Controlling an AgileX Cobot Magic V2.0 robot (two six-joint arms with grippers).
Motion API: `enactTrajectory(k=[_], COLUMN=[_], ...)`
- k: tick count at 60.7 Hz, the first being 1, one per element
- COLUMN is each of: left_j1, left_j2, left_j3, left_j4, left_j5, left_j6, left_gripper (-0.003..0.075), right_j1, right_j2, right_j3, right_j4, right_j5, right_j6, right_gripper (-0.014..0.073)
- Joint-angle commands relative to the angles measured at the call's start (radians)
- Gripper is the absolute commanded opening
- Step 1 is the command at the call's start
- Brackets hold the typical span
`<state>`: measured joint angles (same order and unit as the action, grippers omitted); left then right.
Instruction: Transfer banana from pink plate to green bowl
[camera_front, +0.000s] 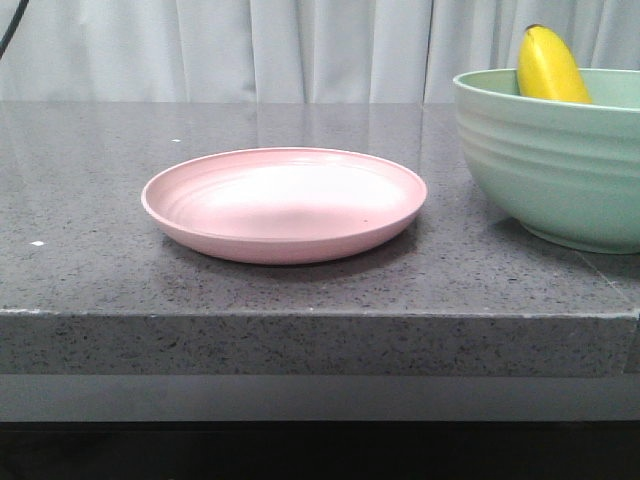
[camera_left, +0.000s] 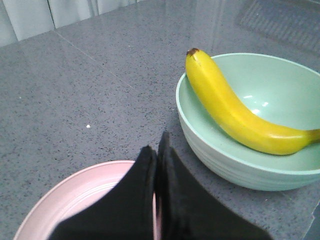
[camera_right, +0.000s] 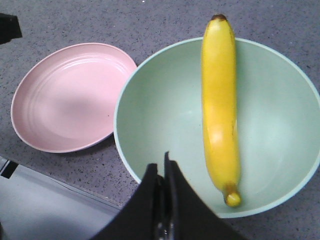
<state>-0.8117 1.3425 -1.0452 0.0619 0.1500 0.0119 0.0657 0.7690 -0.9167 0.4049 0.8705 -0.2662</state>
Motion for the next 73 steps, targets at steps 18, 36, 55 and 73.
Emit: enactTrajectory(k=[18,36,55,73], left_j1=[0.183,0.386,0.655,0.807], left_j2=[-0.102,-0.258,-0.579,-0.972], left_j3=[-0.021,0.023,0.39,0.767], left_j4=[0.003,-0.035,-0.156,-0.259], left_j5=[-0.004,0.068,-0.006,-0.125], left_j6=[-0.004,-0.006,-0.006,-0.006], left_gripper=[-0.002,-0.002,-0.002,-0.002], right_j1=[-0.001,-0.001,-0.001,-0.001], right_j2=[-0.005,-0.005,-0.005,-0.005], right_j3=[-0.025,-0.025,-0.025,-0.025], right_j4=[0.021,0.021,0.021,0.021], right_j5=[-0.06,-0.06,-0.06,-0.06], right_j6=[-0.011,-0.011,-0.011,-0.011], right_gripper=[-0.0071,-0.0071,-0.0071,-0.0071])
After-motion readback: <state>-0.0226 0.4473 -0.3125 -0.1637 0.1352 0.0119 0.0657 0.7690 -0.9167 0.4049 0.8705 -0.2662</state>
